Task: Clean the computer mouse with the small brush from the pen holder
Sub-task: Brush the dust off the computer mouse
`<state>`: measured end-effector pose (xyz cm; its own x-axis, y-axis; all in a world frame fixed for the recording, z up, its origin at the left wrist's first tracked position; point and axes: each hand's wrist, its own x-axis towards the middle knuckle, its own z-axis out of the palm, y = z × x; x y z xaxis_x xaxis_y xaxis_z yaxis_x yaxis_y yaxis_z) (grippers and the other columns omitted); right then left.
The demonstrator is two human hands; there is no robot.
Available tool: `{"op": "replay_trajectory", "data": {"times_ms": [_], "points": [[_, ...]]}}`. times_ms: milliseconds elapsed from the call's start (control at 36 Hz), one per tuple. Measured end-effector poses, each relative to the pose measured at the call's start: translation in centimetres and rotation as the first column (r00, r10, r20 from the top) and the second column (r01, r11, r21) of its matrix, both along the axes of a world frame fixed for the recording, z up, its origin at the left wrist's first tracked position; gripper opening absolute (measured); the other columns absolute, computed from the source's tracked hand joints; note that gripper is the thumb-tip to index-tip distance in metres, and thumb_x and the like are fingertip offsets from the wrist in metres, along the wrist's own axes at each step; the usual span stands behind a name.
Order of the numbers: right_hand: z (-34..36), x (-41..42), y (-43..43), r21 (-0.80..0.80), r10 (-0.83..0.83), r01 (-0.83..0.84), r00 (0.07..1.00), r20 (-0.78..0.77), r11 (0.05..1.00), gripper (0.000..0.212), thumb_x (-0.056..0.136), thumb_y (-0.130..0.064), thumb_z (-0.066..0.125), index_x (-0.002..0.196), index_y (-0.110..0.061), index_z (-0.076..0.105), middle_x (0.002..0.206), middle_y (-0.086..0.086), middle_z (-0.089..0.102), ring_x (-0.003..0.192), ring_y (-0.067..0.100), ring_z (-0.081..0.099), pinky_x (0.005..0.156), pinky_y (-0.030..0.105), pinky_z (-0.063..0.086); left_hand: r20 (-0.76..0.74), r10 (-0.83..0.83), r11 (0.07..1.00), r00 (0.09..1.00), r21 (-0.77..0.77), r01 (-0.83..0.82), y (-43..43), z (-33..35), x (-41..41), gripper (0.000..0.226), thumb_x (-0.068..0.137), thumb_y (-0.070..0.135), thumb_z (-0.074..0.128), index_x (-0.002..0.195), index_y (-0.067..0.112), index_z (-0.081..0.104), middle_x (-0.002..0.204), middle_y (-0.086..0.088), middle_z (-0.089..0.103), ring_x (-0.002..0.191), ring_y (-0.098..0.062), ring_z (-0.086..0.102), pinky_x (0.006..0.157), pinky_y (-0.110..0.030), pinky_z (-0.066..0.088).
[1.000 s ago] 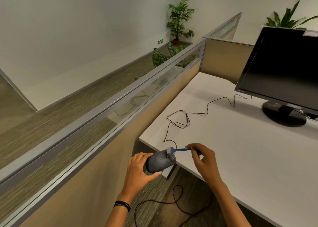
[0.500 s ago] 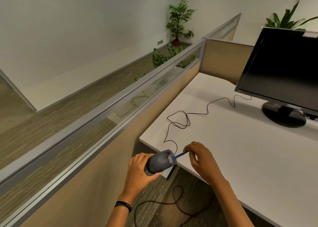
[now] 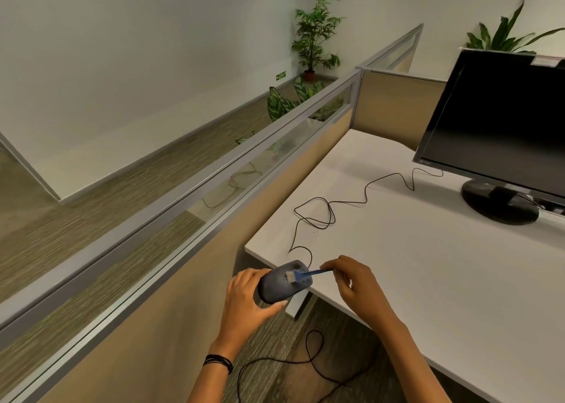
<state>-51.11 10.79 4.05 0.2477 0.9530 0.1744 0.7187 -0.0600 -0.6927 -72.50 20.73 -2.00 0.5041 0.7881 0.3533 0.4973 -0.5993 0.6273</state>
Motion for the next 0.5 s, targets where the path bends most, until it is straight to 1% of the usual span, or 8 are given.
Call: {"op": "replay_trajectory", "data": {"times_ms": [111, 167, 222, 250, 333, 389, 444, 500], "points": [[-0.5, 0.6, -0.2, 0.015, -0.148, 0.148, 0.988, 0.050, 0.989, 0.018, 0.089, -0.009, 0.050, 0.089, -0.015, 0.066, 0.087, 0.001, 0.068, 0.070, 0.004, 0.050, 0.073, 0.011, 0.031, 0.006, -0.005, 1.000, 1.000, 0.005, 0.005, 0.3, 0.1, 0.0, 0.059, 0.063, 0.061, 0.065, 0.111, 0.028, 0.055, 0.103, 0.016, 0.052, 0.099, 0.002, 0.042, 0.088, -0.016, 0.029], [-0.5, 1.0, -0.3, 0.053, -0.198, 0.196, 0.980, 0.024, 0.979, 0.018, 0.089, -0.008, 0.050, 0.087, -0.015, 0.066, 0.085, 0.002, 0.068, 0.070, 0.008, 0.052, 0.073, 0.015, 0.034, 0.002, -0.007, 1.000, 1.000, 0.004, 0.007, 0.4, 0.0, 0.0, 0.060, 0.063, 0.061, 0.065, 0.111, 0.028, 0.055, 0.104, 0.016, 0.051, 0.099, 0.001, 0.042, 0.087, -0.016, 0.029], [-0.2, 1.0, -0.4, 0.102, -0.176, 0.180, 0.983, -0.051, 0.978, 0.021, 0.089, -0.006, 0.049, 0.087, -0.018, 0.066, 0.084, -0.004, 0.067, 0.072, 0.010, 0.056, 0.072, 0.021, 0.041, 0.002, -0.007, 1.000, 1.000, 0.003, 0.007, 0.4, 0.0, 0.0, 0.060, 0.063, 0.062, 0.065, 0.111, 0.027, 0.055, 0.104, 0.017, 0.050, 0.098, 0.001, 0.042, 0.087, -0.015, 0.028], [-0.1, 0.8, -0.4, 0.122, -0.138, 0.150, 0.985, -0.101, 0.981, 0.024, 0.089, -0.005, 0.048, 0.087, -0.021, 0.065, 0.083, -0.010, 0.066, 0.074, 0.009, 0.058, 0.071, 0.022, 0.045, 0.000, -0.005, 1.000, 1.000, 0.001, 0.005, 0.4, 0.0, 0.0, 0.060, 0.063, 0.062, 0.065, 0.111, 0.027, 0.055, 0.104, 0.017, 0.050, 0.099, 0.001, 0.041, 0.087, -0.015, 0.027], [0.6, -0.2, -0.6, 0.109, 0.011, 0.015, 0.972, -0.236, 0.994, 0.029, 0.090, -0.004, 0.047, 0.089, -0.027, 0.065, 0.077, -0.023, 0.063, 0.077, 0.006, 0.058, 0.066, 0.015, 0.047, -0.004, -0.001, 1.000, 1.000, -0.009, 0.001, 0.4, -0.2, 0.1, 0.062, 0.063, 0.063, 0.065, 0.112, 0.027, 0.055, 0.104, 0.016, 0.050, 0.100, 0.000, 0.042, 0.087, -0.014, 0.027], [0.4, -0.6, -0.5, 0.062, 0.057, -0.043, 0.967, -0.247, 0.997, 0.030, 0.090, -0.006, 0.048, 0.088, -0.032, 0.064, 0.076, -0.026, 0.063, 0.075, 0.007, 0.058, 0.067, 0.014, 0.047, -0.003, 0.002, 1.000, 1.000, -0.018, -0.002, 0.5, -0.3, 0.1, 0.063, 0.063, 0.063, 0.065, 0.113, 0.027, 0.055, 0.104, 0.015, 0.052, 0.100, -0.002, 0.044, 0.087, -0.015, 0.027], [-0.1, -0.4, -0.4, 0.042, 0.008, 0.002, 0.972, -0.236, 0.999, 0.031, 0.089, -0.005, 0.049, 0.086, -0.033, 0.063, 0.073, -0.025, 0.063, 0.076, 0.005, 0.058, 0.066, 0.014, 0.047, 0.009, 0.004, 1.000, 1.000, -0.022, -0.004, 0.6, -0.2, 0.2, 0.063, 0.062, 0.063, 0.065, 0.112, 0.027, 0.055, 0.104, 0.014, 0.052, 0.100, -0.003, 0.045, 0.088, -0.017, 0.029], [-0.6, 0.2, -0.3, 0.054, -0.115, 0.131, 0.967, -0.226, 0.990, 0.029, 0.087, -0.002, 0.050, 0.084, -0.027, 0.064, 0.076, -0.021, 0.062, 0.072, 0.009, 0.059, 0.066, 0.019, 0.047, 0.020, -0.001, 1.000, 1.000, -0.020, 0.001, 0.6, -0.1, 0.4, 0.062, 0.062, 0.062, 0.066, 0.112, 0.026, 0.056, 0.103, 0.015, 0.052, 0.099, -0.003, 0.046, 0.089, -0.020, 0.030]]}}
